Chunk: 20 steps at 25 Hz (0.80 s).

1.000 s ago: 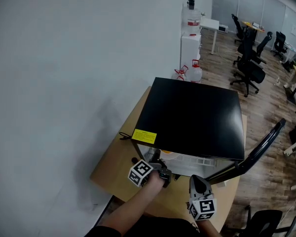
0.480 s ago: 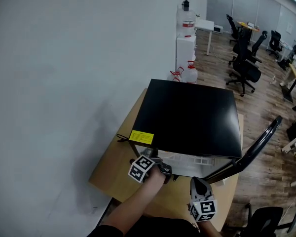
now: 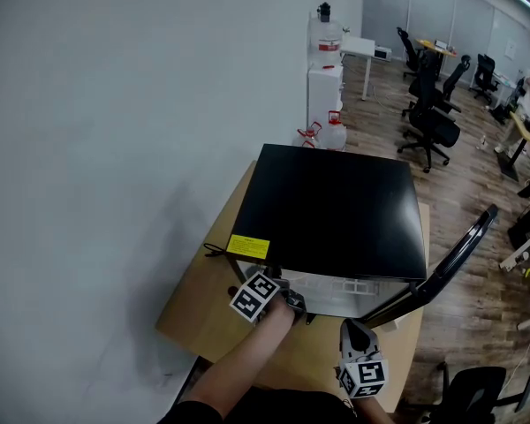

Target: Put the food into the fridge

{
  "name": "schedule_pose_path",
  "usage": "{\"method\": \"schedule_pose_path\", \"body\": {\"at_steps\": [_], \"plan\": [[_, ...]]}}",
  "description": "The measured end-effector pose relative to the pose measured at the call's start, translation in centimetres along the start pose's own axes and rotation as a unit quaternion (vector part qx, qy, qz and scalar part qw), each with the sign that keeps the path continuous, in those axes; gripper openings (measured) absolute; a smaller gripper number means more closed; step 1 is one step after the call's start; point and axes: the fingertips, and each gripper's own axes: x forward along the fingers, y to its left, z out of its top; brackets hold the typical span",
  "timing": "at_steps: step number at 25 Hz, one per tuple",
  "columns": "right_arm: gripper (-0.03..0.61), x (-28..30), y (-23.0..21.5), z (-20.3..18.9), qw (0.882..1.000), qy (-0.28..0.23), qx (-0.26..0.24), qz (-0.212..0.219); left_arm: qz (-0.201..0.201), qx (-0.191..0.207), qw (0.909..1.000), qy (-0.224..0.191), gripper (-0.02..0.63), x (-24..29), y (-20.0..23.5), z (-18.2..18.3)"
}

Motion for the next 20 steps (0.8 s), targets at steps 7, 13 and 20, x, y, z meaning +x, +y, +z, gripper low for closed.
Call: {"method": "schedule_pose_path", "body": {"at_steps": [7,13,20], "plan": [[0.060,-0.2,0.7,0.2,1.000,-0.007,0.003,0.006,0.011,0.114,0.9935,-0.002,0.053,-0.2,-0.3,0.1],[0.060,-1.0,0.5,0.0,1.000,-0.008,0.007,-0.001,0.019,0.157,0.9873,-0.007,0.130,-0.5,-0.3,0.3],[0.060,-1.7,0.2,-0.2,1.000,-0.011,0.007,-0.009,0.009,0.219,0.9756,-0.006,0.158,-0.3,-0.4,-0.5]]}}
